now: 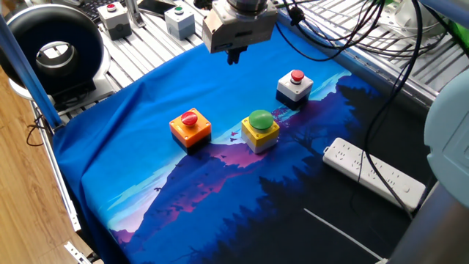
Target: Press three buttons from left to right in sequence
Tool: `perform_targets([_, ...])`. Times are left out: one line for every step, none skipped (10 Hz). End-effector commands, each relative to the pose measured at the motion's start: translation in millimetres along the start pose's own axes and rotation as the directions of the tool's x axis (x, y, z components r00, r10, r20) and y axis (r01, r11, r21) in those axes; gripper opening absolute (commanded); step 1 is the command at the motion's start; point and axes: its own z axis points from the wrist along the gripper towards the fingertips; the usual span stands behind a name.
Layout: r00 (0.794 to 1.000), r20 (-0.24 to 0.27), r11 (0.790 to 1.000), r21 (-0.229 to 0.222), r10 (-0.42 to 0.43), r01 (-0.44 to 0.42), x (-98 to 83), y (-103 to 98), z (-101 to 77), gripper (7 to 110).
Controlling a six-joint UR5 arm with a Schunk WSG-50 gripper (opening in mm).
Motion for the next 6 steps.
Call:
perform_targets([0.997, -0.013, 0.997, -0.014, -0.076, 0.076, -3.6, -30, -2.8, 7])
perform_targets([0.996, -0.011, 0.995, -0.024, -0.093, 0.093, -4.4, -48, -0.7, 7])
perform_targets([0.994, -0.011, 0.994, -0.037, -0.106, 0.106, -2.3, -62, 1.3, 7])
perform_targets([0.994, -0.009, 0.993, -0.035, -0.111, 0.11, -2.1, -72, 2.8, 7])
perform_targets([0.996, -0.013, 0.995, -0.047, -0.093, 0.092, -0.4, -68, 2.9, 7])
perform_targets([0.997, -0.015, 0.996, -0.047, -0.075, 0.074, 0.3, -59, 3.5, 7])
